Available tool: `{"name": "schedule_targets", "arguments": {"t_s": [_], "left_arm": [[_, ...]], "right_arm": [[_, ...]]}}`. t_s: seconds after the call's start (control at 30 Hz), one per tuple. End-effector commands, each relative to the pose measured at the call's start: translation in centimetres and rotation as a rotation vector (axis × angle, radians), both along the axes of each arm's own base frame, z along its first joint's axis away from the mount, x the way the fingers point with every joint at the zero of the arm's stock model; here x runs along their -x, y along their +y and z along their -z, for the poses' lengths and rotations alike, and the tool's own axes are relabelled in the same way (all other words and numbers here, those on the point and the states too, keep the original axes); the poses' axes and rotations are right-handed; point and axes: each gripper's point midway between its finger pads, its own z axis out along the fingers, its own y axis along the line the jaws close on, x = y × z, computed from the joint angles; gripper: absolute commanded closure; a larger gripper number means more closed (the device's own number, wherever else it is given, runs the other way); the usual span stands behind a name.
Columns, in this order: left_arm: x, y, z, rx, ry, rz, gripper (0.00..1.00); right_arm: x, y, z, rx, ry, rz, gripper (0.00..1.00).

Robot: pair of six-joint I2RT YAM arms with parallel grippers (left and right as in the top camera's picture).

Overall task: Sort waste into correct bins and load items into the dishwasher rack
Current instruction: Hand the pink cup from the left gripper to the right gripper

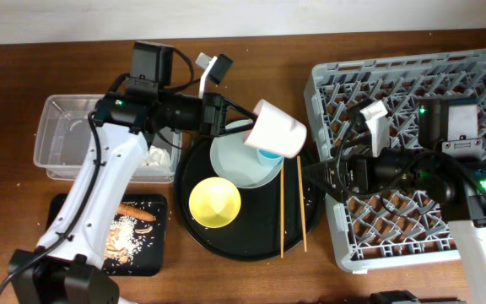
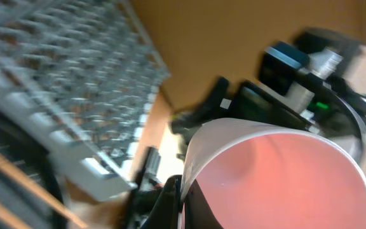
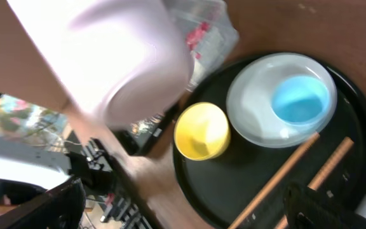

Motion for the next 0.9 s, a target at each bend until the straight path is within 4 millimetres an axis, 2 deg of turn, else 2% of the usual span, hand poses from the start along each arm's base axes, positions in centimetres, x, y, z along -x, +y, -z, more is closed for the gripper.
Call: {"name": "schedule_targets", "arguments": {"t_s": [0.0,0.1,0.17,0.23,0.33,0.6,0.7,0.87], "left_arm": [[3.4,-1.6,-2.7,0.126,-0.020,0.166,1.00],[3.9,-2.6,-2.7,0.123,-0.053,0.188,1.00],[3.9,-2.6,-2.7,0.123,-0.052,0.189,1.00],[3.9,-2.6,-2.7,0.124,-0.053,0.189,1.00],[3.9,-2.6,-2.7,0.124,-0.053,0.189,1.00],[4.3,-3.0,-2.7,0.124,-0.054,0.204,1.00],[4.3,-3.1,-2.6,0.120,-0.062,0.203,1.00],[3.8,-3.2,-2.1,0.091,-0.070,0.175,1.00]], "right_arm": [[1.2,1.6,-2.5,-0.108,-0.087,-0.130,0.02],[3.0,3.0,-5.3,-0.267,-0.150,-0.272,0.02],[3.4,3.2,-5.8,-0.296,-0.151,-0.292,0.02],[3.3,3.2,-5.8,-0.296,-0.150,-0.290,0.01],[3.3,3.2,-5.7,-0.296,-0.147,-0.290,0.11],[1.8,3.1,-4.2,-0.262,-0.103,-0.259,0.12],[1.0,3.1,-4.1,-0.262,-0.117,-0.261,0.21],[0.5,3.2,-4.6,-0.273,-0.134,-0.257,0.29]]}}
